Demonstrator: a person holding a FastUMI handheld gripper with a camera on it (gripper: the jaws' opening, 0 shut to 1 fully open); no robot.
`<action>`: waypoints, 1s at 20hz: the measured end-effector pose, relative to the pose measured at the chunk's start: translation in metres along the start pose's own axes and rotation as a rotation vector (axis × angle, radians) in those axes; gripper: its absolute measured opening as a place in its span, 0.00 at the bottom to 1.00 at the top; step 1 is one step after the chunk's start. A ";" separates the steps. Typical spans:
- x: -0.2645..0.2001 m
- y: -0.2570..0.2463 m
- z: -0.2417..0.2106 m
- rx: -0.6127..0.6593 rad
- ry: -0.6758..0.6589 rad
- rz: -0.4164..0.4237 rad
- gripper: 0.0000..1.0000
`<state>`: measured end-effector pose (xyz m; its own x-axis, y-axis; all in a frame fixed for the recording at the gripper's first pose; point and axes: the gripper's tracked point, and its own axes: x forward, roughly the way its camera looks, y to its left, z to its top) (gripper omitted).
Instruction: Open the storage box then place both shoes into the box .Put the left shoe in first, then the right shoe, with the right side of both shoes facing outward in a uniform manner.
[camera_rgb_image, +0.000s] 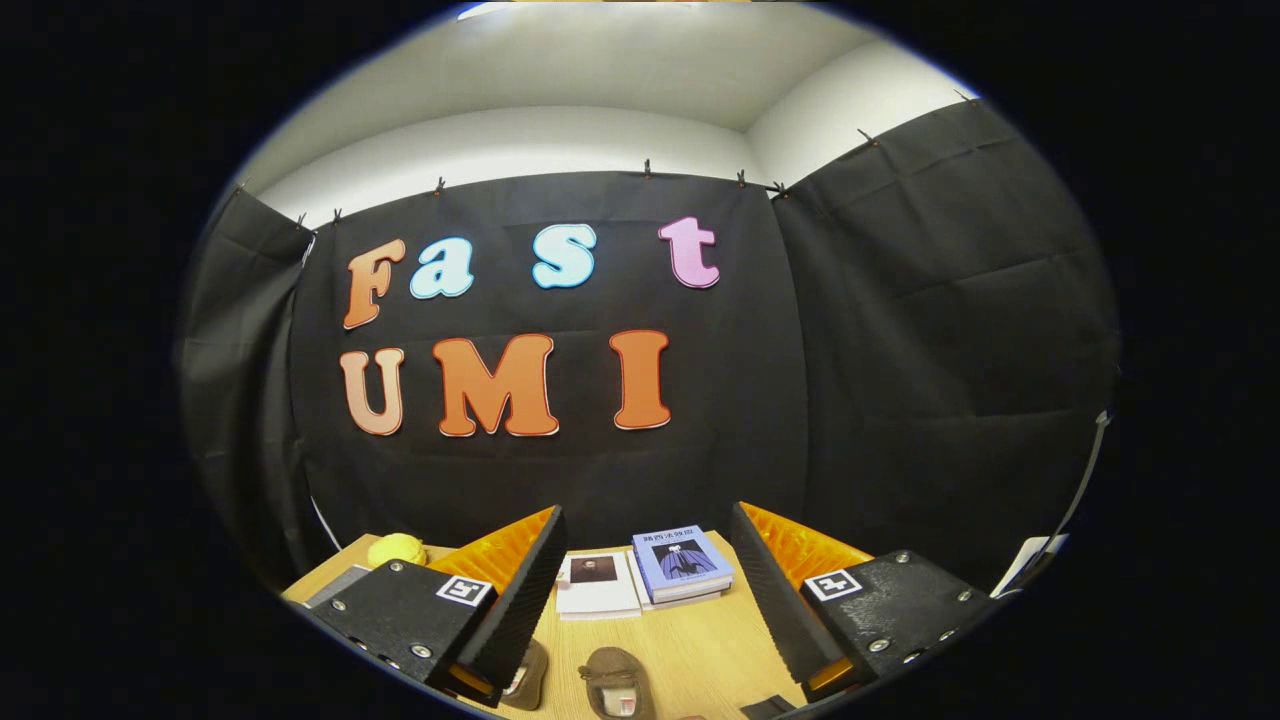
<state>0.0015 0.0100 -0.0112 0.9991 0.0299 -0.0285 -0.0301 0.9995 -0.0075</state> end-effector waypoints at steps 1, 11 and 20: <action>0.001 0.001 -0.002 0.008 0.005 0.003 0.98; 0.021 0.042 -0.075 0.210 0.133 0.124 0.98; 0.034 0.141 -0.184 0.503 0.394 0.352 0.98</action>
<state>0.0258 0.1503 -0.1967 0.8454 0.4401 -0.3026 -0.2368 0.8167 0.5262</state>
